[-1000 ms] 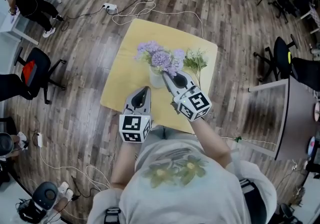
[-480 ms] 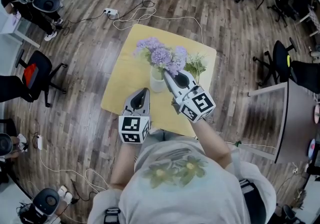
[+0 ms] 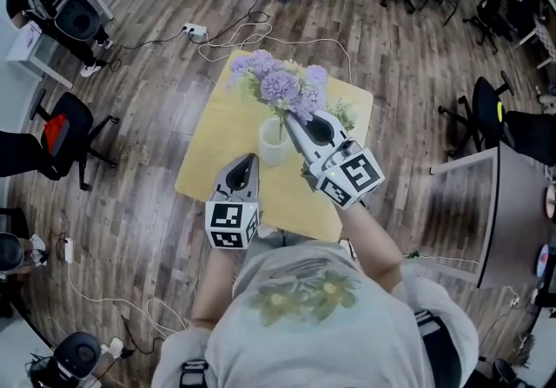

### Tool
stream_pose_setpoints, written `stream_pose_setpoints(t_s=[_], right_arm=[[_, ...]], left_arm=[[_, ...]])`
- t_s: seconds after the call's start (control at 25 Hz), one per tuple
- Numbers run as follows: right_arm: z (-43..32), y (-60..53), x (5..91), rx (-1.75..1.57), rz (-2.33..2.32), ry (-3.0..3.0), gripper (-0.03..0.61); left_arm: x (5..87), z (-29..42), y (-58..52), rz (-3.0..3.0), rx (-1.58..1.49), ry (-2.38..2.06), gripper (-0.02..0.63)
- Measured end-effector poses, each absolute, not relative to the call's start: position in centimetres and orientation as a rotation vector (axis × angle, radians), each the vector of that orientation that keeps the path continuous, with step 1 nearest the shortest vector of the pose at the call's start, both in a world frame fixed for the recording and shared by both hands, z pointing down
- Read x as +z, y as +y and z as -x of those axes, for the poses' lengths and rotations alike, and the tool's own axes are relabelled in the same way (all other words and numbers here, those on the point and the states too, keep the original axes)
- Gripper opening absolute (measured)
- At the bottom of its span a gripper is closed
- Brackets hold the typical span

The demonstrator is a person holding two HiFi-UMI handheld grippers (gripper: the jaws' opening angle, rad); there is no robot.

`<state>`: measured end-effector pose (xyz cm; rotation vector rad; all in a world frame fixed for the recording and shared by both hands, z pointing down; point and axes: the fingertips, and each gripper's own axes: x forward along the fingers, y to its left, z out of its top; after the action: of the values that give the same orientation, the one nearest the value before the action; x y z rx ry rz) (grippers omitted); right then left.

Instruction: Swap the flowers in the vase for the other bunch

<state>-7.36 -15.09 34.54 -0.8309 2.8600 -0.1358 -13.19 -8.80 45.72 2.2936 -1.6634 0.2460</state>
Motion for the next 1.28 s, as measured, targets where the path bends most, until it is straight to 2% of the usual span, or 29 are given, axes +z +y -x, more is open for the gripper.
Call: stream_pose_setpoints(t_s=[0.64,1.28], right_arm=[[3.2,-12.7,27.0,0.042,0.819,2.813,0.063],[-2.6,-12.4,30.6,-0.061,1.049,2.822,0.063]], left_arm=[[44.3,10.9,-7.8,-2.318,0.249,-1.687,0.018],[44.0,7.9,-6.4,-2.378,0.261,-1.624,0.018]])
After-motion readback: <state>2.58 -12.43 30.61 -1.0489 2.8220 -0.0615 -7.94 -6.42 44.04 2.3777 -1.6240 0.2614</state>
